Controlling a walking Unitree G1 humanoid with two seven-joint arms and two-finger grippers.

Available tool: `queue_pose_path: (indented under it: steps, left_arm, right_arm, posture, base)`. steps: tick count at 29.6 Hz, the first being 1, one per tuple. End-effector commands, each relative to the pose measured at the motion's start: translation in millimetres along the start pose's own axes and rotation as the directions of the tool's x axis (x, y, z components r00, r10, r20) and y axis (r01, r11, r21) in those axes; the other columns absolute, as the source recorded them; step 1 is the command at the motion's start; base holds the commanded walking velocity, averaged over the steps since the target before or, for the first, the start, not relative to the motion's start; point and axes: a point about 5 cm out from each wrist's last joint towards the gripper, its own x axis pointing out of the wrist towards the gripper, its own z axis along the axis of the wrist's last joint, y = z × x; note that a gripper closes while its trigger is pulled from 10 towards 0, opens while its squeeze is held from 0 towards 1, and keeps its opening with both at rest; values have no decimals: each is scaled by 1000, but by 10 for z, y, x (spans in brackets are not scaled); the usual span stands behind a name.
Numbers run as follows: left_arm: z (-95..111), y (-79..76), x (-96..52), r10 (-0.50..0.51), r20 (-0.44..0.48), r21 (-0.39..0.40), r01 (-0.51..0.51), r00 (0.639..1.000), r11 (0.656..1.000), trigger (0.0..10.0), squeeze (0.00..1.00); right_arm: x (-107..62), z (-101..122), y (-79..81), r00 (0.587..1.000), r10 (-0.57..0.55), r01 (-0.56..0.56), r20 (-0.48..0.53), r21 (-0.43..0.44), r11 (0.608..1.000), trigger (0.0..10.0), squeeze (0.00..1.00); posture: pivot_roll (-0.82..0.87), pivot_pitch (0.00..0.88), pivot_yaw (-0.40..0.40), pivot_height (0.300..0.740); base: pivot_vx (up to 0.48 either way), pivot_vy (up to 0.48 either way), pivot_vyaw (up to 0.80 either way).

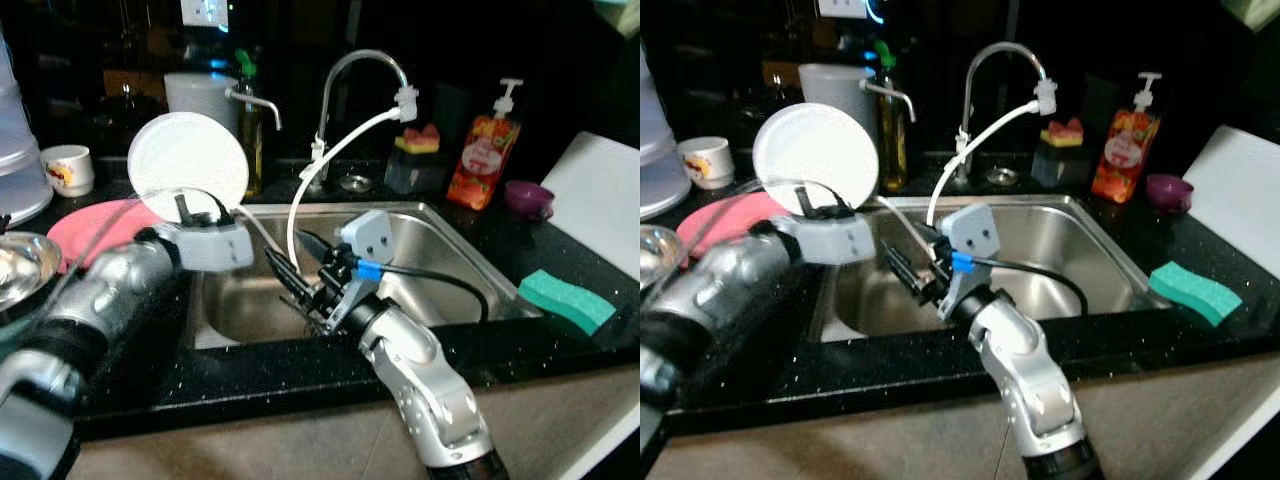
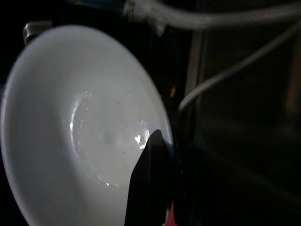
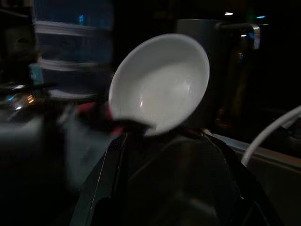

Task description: Kitchen organization

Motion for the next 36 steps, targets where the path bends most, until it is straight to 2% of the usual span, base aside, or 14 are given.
queue_pose_path:
  steps: [1,4,9,13,17,19,20,22,27,32,36]
  left_arm:
    - [145,-33,-36,22,76,52,-26,997,998,10000,0]
    - [282,-131,-69,43,145,96,-57,988,994,10000,0]
    - [368,-136,-81,82,154,80,-95,985,992,10000,0]
    - [560,-218,-97,88,205,53,-101,975,993,10000,0]
    - [620,-244,-105,89,219,46,-102,972,994,10000,0]
    - [682,-272,-111,96,230,40,-108,968,993,10000,0]
    - [682,-272,-111,96,230,40,-108,968,993,10000,0]
    - [749,-289,-108,109,240,31,-120,965,992,10000,0]
    - [808,-315,-91,117,246,19,-126,962,992,10000,0]
    - [824,-279,-48,149,239,7,-155,959,988,10000,0]
    - [708,-219,-18,181,177,10,-185,967,983,10000,0]
  right_arm:
    - [20,27,-75,999,-50,50,4,10,999,10000,0]
    - [37,-34,-177,988,-146,148,-53,21,989,10000,0]
    - [39,-99,-323,962,-249,252,-109,14,968,10000,0]
    - [46,-89,-425,948,-295,298,-119,7,955,10000,0]
    - [53,-80,-472,940,-320,323,-117,5,946,10000,0]
    - [67,-51,-523,932,-346,354,-109,57,934,10000,0]
    - [67,-51,-523,932,-346,354,-109,57,934,10000,0]
    - [102,34,-515,946,-317,324,-67,162,932,10000,0]
    - [130,93,-459,964,-261,265,-46,211,941,10000,0]
    - [133,103,-458,967,-251,255,-47,213,943,10000,0]
    - [69,120,-469,967,-252,254,-34,196,947,10000,0]
  posture:
    - [206,65,-102,740]
    - [208,64,-105,740]
    - [195,74,-111,740]
    - [192,55,-116,740]
    - [191,48,-117,740]
    - [190,45,-117,740]
    - [190,45,-117,740]
    - [186,43,-122,740]
    - [180,44,-126,740]
    - [165,37,-128,740]
    - [165,37,-128,740]
  base:
    - [0,0,0]
    - [0,0,0]
    - [0,0,0]
    - [0,0,0]
    - [0,0,0]
    - [0,0,0]
    - [0,0,0]
    - [0,0,0]
    - [0,0,0]
    - [0,0,0]
    - [0,0,0]
